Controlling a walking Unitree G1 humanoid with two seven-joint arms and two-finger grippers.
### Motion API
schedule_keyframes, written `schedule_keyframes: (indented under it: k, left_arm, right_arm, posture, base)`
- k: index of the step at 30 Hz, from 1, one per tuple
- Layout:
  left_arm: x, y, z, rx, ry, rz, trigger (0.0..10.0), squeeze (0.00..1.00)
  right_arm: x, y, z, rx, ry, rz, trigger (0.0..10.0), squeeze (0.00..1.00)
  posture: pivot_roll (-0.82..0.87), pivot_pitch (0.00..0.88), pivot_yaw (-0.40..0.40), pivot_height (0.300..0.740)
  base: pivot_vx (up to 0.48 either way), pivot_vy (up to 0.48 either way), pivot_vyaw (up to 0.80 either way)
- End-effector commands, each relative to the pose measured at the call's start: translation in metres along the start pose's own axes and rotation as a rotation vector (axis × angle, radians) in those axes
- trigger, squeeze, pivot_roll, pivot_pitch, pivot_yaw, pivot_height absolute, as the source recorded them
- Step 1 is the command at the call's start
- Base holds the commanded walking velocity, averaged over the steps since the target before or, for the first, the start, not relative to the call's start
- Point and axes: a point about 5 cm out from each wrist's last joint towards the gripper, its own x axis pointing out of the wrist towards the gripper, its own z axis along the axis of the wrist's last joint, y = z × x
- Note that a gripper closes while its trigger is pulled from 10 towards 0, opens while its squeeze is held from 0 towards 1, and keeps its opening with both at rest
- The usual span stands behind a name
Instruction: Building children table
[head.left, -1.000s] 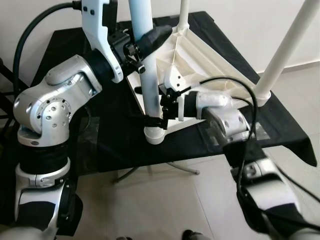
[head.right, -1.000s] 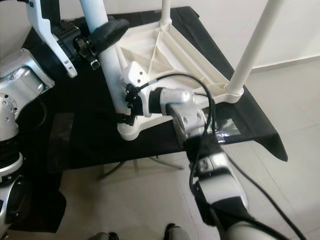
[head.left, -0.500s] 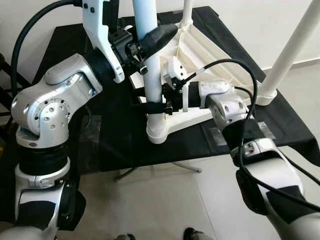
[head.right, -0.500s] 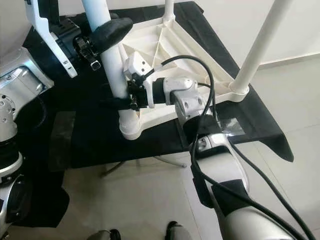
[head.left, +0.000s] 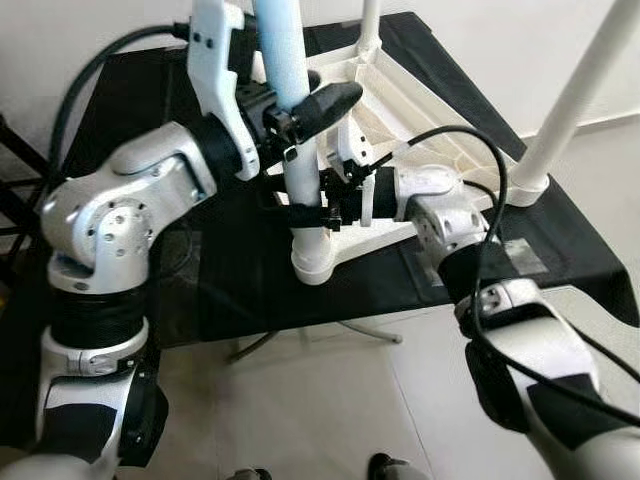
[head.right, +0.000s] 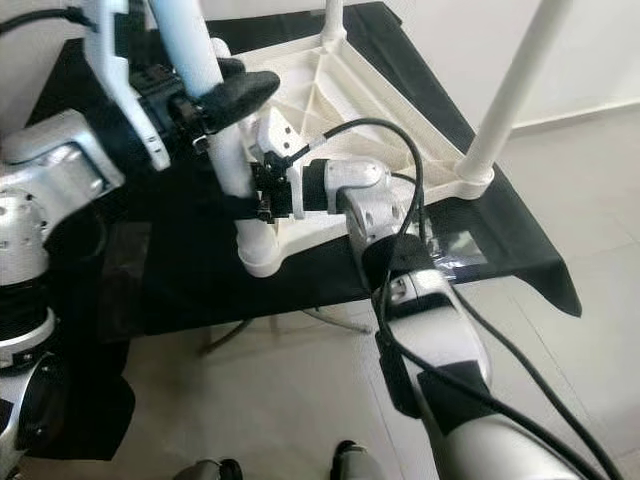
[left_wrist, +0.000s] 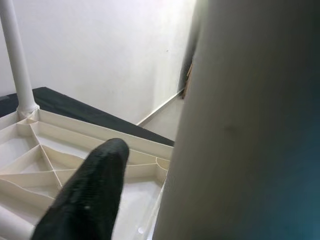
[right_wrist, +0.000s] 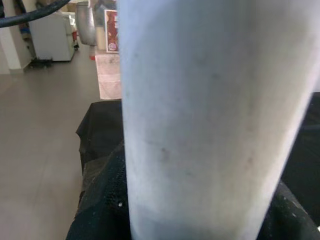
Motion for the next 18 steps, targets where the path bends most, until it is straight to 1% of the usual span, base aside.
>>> schedule_keyframes:
  k: [1, 4, 6, 7, 8, 9, 10, 11, 12, 13, 14, 15, 16, 17, 18]
  left_arm:
    - [-0.001, 0.000, -0.001, 0.004, 0.012, 0.002, 10.0, 1.00]
    - [-0.001, 0.001, -0.001, 0.008, 0.011, 0.011, 10.0, 1.00]
    - [0.000, 0.004, 0.001, 0.016, 0.002, 0.034, 10.0, 1.00]
    - [0.000, 0.006, 0.003, 0.019, 0.000, 0.040, 10.0, 0.00]
    - [0.000, 0.007, 0.004, 0.020, -0.001, 0.042, 10.0, 0.00]
    - [-0.001, 0.008, 0.005, 0.023, -0.003, 0.047, 10.0, 0.00]
    - [-0.001, 0.008, 0.005, 0.023, -0.003, 0.047, 10.0, 0.00]
    - [-0.002, 0.009, 0.006, 0.027, -0.005, 0.053, 10.0, 0.00]
    - [-0.003, 0.010, 0.006, 0.028, -0.006, 0.054, 10.0, 0.00]
    - [-0.003, 0.010, 0.006, 0.028, -0.005, 0.055, 10.0, 0.00]
    - [-0.003, 0.010, 0.006, 0.028, -0.005, 0.055, 10.0, 0.00]
    - [-0.003, 0.011, 0.006, 0.027, -0.004, 0.057, 10.0, 0.00]
    - [-0.003, 0.011, 0.006, 0.027, -0.004, 0.057, 10.0, 0.00]
    - [-0.003, 0.012, 0.005, 0.027, -0.003, 0.062, 10.0, 0.00]
    - [-0.003, 0.012, 0.005, 0.027, -0.003, 0.062, 10.0, 0.00]
  right_arm:
    - [-0.002, 0.004, -0.012, 0.003, 0.020, -0.041, 0.0, 0.00]
    - [-0.004, 0.004, -0.014, 0.007, 0.018, -0.066, 0.0, 0.00]
    - [-0.006, 0.005, -0.018, 0.028, 0.014, -0.138, 0.0, 0.00]
    - [-0.007, 0.007, -0.023, 0.038, 0.025, -0.191, 0.0, 0.00]
    - [-0.008, 0.009, -0.026, 0.043, 0.033, -0.227, 0.0, 0.00]
    - [-0.006, 0.015, -0.033, 0.073, 0.053, -0.293, 0.0, 0.00]
    - [-0.006, 0.015, -0.033, 0.073, 0.053, -0.293, 0.0, 0.00]
    - [0.004, 0.028, -0.048, 0.135, 0.120, -0.492, 0.0, 0.00]
    - [0.007, 0.033, -0.053, 0.148, 0.149, -0.574, 0.0, 0.00]
    - [0.014, 0.048, -0.063, 0.212, 0.196, -0.682, 0.0, 0.00]
    - [0.014, 0.048, -0.063, 0.212, 0.196, -0.682, 0.0, 0.00]
    - [0.020, 0.063, -0.068, 0.258, 0.214, -0.729, 0.0, 0.00]
    - [0.020, 0.063, -0.068, 0.258, 0.214, -0.729, 0.0, 0.00]
    - [0.027, 0.073, -0.069, 0.283, 0.207, -0.746, 0.0, 0.00]
    - [0.027, 0.073, -0.069, 0.283, 0.207, -0.746, 0.0, 0.00]
  posture:
    - [0.03, 0.242, 0.053, 0.740]
    - [0.02, 0.242, 0.051, 0.740]
    - [0.02, 0.240, 0.048, 0.740]
    - [0.02, 0.240, 0.043, 0.740]
    - [0.02, 0.240, 0.043, 0.740]
    - [0.02, 0.239, 0.039, 0.740]
    - [0.02, 0.239, 0.039, 0.740]
    - [0.02, 0.239, 0.041, 0.740]
    - [0.02, 0.239, 0.041, 0.740]
    - [0.01, 0.239, 0.046, 0.740]
    - [0.01, 0.239, 0.046, 0.740]
    - [0.01, 0.239, 0.046, 0.740]
    - [0.01, 0.239, 0.046, 0.740]
    - [0.01, 0.232, 0.051, 0.740]
    - [0.01, 0.232, 0.051, 0.740]
  base:
    - [0.000, 0.000, 0.00]
    - [0.000, 0.000, 0.00]
    - [0.000, 0.000, 0.00]
    - [0.000, 0.000, 0.00]
    - [0.000, 0.000, 0.00]
    - [0.000, 0.000, 0.00]
    - [0.000, 0.000, 0.00]
    - [0.000, 0.000, 0.00]
    - [0.000, 0.000, 0.00]
    - [0.000, 0.000, 0.00]
    - [0.000, 0.000, 0.00]
    - [0.000, 0.000, 0.00]
    - [0.000, 0.000, 0.00]
    - [0.000, 0.000, 0.00]
    - [0.000, 0.000, 0.00]
